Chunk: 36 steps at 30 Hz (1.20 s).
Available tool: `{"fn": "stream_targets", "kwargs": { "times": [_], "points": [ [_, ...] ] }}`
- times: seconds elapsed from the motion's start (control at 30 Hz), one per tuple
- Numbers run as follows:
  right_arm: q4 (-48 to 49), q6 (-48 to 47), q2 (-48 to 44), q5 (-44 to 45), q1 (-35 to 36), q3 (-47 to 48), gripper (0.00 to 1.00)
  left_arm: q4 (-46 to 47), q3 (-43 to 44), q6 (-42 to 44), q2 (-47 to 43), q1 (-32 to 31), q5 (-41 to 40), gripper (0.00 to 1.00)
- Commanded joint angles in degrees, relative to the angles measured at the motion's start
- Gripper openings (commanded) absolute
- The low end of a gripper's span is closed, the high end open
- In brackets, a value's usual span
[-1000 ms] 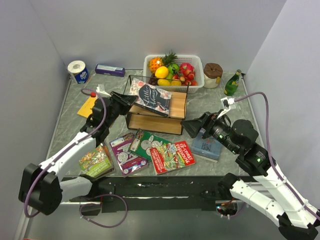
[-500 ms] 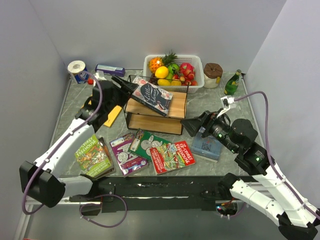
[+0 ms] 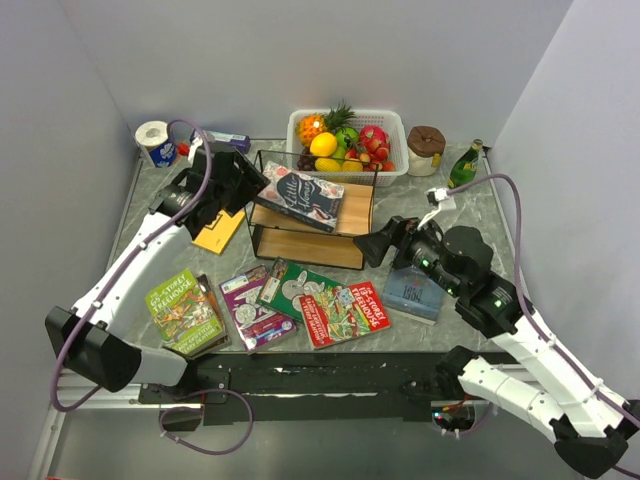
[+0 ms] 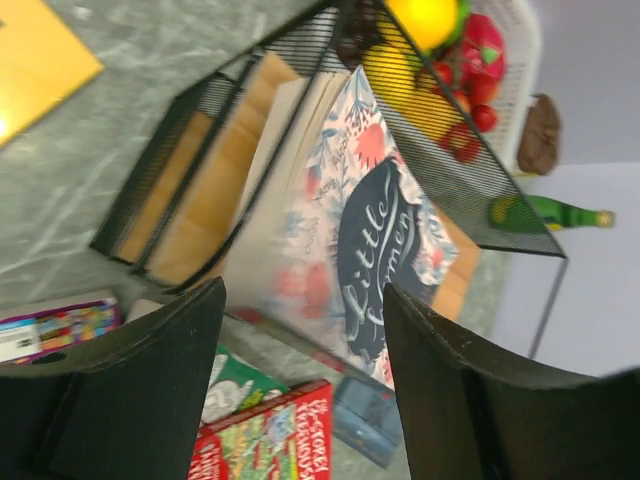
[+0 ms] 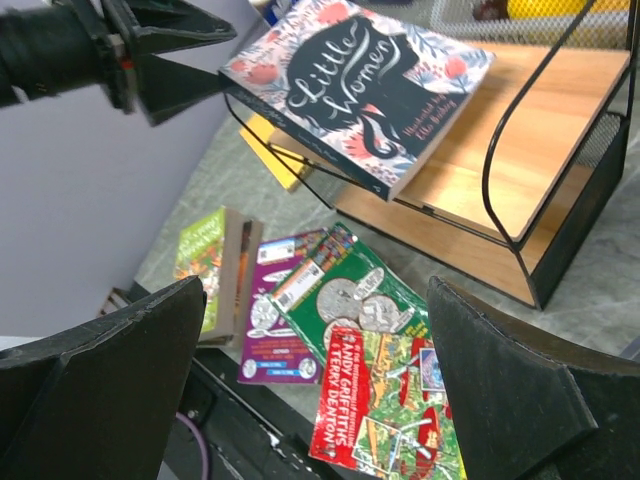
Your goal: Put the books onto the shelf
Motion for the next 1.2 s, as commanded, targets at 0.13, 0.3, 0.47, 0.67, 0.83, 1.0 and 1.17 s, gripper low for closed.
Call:
{"fn": "stream_targets", "kwargs": {
  "times": [0.13, 0.3, 0.47, 0.67, 0.83, 1.0, 1.17],
  "points": [
    [1.3, -2.2, 2.7, -0.3, 0.3, 3.7, 0.97, -6.7, 9.1, 5.4, -2.5, -0.3, -10.8, 0.71],
    [2.7, -3.2, 5.7, -5.4, 0.3, 4.9, 0.88, -6.3, 6.8, 4.5, -5.0, -0.3, -15.4, 0.71],
    [2.5, -4.6, 13.4, -13.1, 0.4, 9.2, 0.4, -1.5, 1.5, 3.9, -7.7, 1.6, -18.0, 0.72],
    [-1.9, -6.9, 23.6, -17.6, 0.9, 15.3, 0.02, 3.8, -5.6, 2.3, -5.3, 8.9, -8.2, 0.7],
    [-4.1, -9.5, 30.5, -18.4, 2.9, 19.4, 0.0, 8.0, -8.8, 3.1, -1.2, 10.4, -2.8, 0.68],
    [-6.2, -10.7, 37.4, -18.7, 4.3, 23.0, 0.0, 9.7, -8.5, 3.8, 3.4, 10.4, 2.1, 0.66],
    [-7.4, -10.8, 42.7, -18.2, 5.2, 26.2, 0.0, 13.5, -10.6, 4.2, 3.1, 10.4, 5.0, 0.66]
  ]
}}
